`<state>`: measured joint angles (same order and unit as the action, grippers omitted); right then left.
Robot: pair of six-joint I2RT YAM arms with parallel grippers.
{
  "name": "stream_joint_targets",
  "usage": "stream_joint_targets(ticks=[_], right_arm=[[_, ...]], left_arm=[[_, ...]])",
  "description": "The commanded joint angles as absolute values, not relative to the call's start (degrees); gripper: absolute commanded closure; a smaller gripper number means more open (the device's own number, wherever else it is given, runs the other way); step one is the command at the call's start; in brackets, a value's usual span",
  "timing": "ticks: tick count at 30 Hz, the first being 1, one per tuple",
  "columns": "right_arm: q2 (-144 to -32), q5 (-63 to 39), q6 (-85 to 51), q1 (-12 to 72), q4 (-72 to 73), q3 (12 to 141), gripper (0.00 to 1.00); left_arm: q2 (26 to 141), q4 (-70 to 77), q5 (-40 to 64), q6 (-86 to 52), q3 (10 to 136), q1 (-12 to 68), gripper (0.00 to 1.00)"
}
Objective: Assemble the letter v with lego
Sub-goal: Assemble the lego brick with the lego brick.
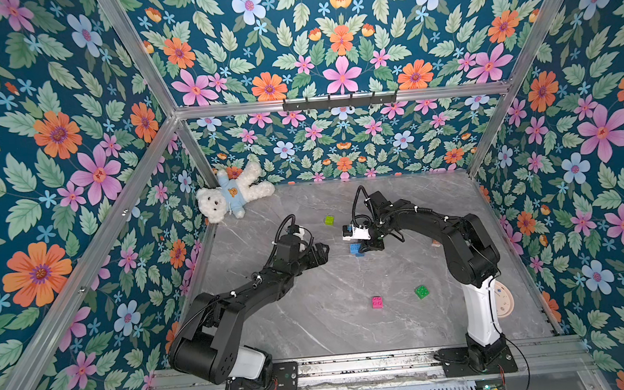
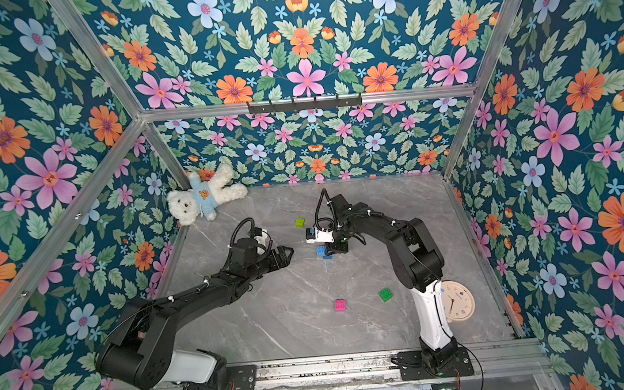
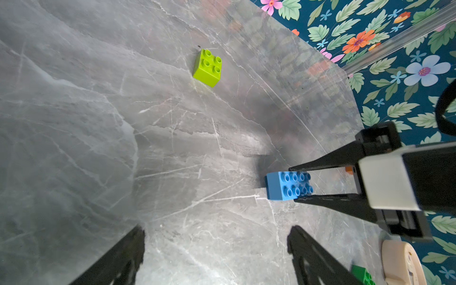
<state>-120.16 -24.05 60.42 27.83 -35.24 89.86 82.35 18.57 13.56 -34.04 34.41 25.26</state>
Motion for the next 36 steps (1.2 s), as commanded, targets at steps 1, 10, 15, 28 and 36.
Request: stream_joint_targets(ticks=[1,10,15,28,36], right_arm=[[-119.82,-24.71,62.12,27.43,-40.02,90.87,0.91],[-119.78,-25.25,62.40,27.37,-41.06,91.86,0.91],[-119.83,-25.42,63.07,27.41,-38.97,90.21,0.91],[-121.27,-24.61,64.49,26.64,-39.18,90.24,0.92],[-121.03,-25.79,65.21,26.28,-40.89,91.14,0.91]], left_arm=[[82.51,18.58,13.62,-33.31,34.63,25.22,0.06],[82.98,18.55,13.62,-33.22,34.75,25.22,0.06],[82.97,18.38,13.45,-32.96,34.63,25.22,0.06],[83.11,18.24,13.23,-32.71,34.63,25.22,0.06],[83.41,18.20,13.27,-32.64,34.82,25.21,0.06]])
